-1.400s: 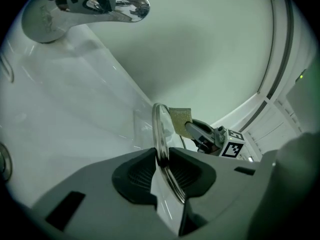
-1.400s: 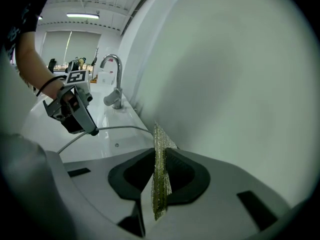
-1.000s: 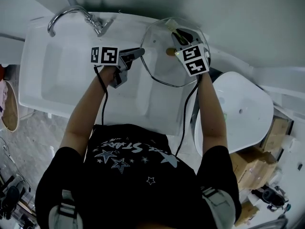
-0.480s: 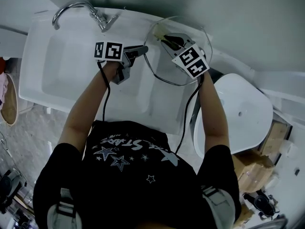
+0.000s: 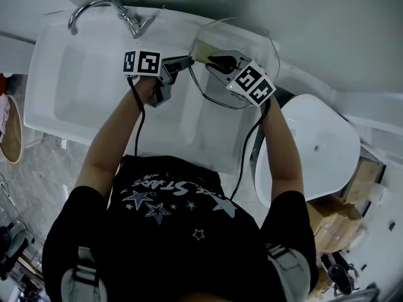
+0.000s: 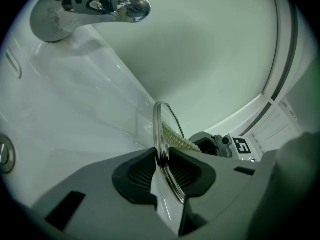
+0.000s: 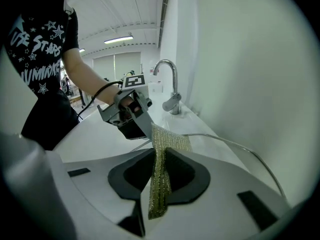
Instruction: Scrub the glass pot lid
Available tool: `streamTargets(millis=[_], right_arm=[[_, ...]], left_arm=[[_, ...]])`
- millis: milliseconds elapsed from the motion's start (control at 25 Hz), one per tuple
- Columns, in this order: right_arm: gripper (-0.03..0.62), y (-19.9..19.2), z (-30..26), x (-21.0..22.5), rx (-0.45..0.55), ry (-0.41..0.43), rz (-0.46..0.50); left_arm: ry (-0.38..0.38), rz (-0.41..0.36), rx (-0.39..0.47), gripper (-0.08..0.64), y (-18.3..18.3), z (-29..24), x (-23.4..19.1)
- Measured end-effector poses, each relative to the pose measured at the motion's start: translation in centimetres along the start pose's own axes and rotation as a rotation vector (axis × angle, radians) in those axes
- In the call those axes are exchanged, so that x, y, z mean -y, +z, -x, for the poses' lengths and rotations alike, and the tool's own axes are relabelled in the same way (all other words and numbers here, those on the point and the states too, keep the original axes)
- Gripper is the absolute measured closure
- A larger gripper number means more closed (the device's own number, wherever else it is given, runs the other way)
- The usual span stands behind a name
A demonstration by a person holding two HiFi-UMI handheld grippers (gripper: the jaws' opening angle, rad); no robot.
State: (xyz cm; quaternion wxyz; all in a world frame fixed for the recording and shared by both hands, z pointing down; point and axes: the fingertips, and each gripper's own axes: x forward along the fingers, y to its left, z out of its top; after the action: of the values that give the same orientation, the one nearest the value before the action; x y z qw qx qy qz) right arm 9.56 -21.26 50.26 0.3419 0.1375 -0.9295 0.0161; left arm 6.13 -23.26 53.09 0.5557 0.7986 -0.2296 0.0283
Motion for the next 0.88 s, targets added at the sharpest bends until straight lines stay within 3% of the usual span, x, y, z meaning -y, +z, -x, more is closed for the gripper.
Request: streamTargets(millis=[200, 880], right_arm=[[0.523, -0.4, 0.2, -1.9, 0.021, 0.084, -0.033], [0.522, -2.8, 3.6, -8.7, -0.028, 0.319, -0.047]], left_arm=[[-0.015, 0.051, 0.035, 0.479, 0.1, 0.2, -0.3], [0.01, 0.041, 0.034, 0.485, 0.2, 0.4, -0.4]])
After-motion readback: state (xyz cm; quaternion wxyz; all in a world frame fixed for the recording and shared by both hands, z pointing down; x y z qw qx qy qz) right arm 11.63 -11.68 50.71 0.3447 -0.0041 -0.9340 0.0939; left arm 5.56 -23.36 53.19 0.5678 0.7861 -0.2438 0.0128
